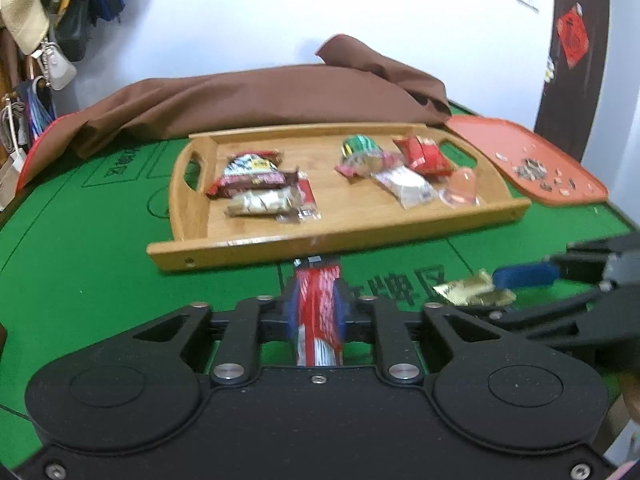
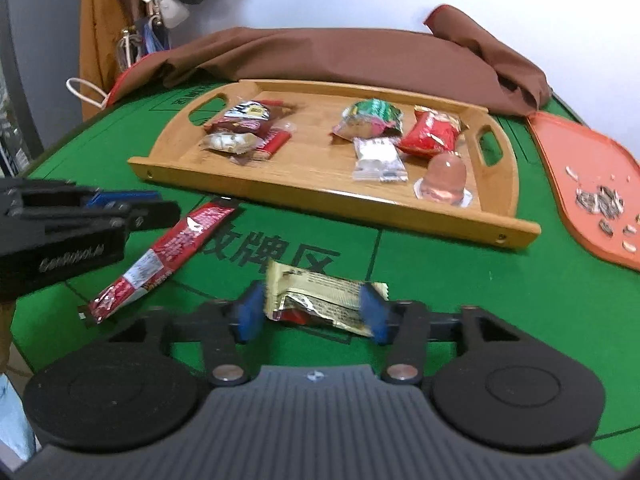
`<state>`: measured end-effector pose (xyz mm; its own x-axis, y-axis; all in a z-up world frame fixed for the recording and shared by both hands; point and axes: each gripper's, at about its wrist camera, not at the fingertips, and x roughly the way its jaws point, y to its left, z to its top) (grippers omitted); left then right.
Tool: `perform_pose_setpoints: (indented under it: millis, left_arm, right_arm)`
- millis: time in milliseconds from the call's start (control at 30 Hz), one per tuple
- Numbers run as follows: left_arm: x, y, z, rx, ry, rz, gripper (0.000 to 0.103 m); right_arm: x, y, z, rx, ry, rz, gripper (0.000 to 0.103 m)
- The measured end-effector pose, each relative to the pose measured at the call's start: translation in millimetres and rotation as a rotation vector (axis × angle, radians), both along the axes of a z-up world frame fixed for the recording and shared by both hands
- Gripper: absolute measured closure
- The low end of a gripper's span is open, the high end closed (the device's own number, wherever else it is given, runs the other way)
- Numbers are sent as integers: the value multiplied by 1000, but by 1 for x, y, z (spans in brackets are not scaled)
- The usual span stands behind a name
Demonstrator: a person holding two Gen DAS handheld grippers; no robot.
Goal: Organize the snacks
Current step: 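Lift the red stick and gold sachet above the table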
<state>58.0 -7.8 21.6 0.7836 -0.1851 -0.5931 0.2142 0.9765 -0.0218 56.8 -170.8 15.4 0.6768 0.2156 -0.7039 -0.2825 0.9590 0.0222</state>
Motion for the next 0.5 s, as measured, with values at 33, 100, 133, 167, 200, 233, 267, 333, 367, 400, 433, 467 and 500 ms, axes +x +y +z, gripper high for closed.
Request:
perform_pose_setpoints:
  millis: [33,100,133,167,200,233,267,333,367,400,433,467,500]
  left_arm:
    - [-1,-1,-3,5,6,-8,72]
    - [-2,-4,-9,20,19,-19,70]
    - [-1,-5,-12,25,29,-21,70]
    - [1,-5,-16,25,45,-23,69]
    - [2,-5,-20,20,61,-23,67]
    - [1,-6,-21,22,47,-27,67]
    - [1,-6,-21,26,45,-28,66]
    - [2,-5,-21,16,53,-22,67]
    - [2,-5,-20,14,56,-23,69]
    - [2,-4,-20,13,57,-23,83]
    - [2,-4,-20,7,59,-24,83]
    - [1,-3,-19,-10,67,-30,84]
    - [2,-2,-18,-19,70,-34,85]
  right_arm:
    - [2,-1,-2,1,7,-9,27]
    - [4,-1,-5,-14,-2,-25,26]
    - [4,-1,-6,-29,-8,-29,26]
    - [4,0,-7,-34,-12,-29,26]
    - [4,1,-8,-38,-16,-30,25]
    - [3,1,-8,-40,-20,-28,25]
    - [3,1,-8,-39,-22,-27,26]
    - [3,-2,-7,-36,-44,-43,24]
    - [4,-3,-7,-38,-47,-51,23]
    - [5,-4,-9,-38,-31,-53,25]
    - [5,-5,-10,-32,-32,-51,29]
    - [4,-5,-9,-38,-33,-45,37]
    - [3,-4,-8,-40,-31,-44,46]
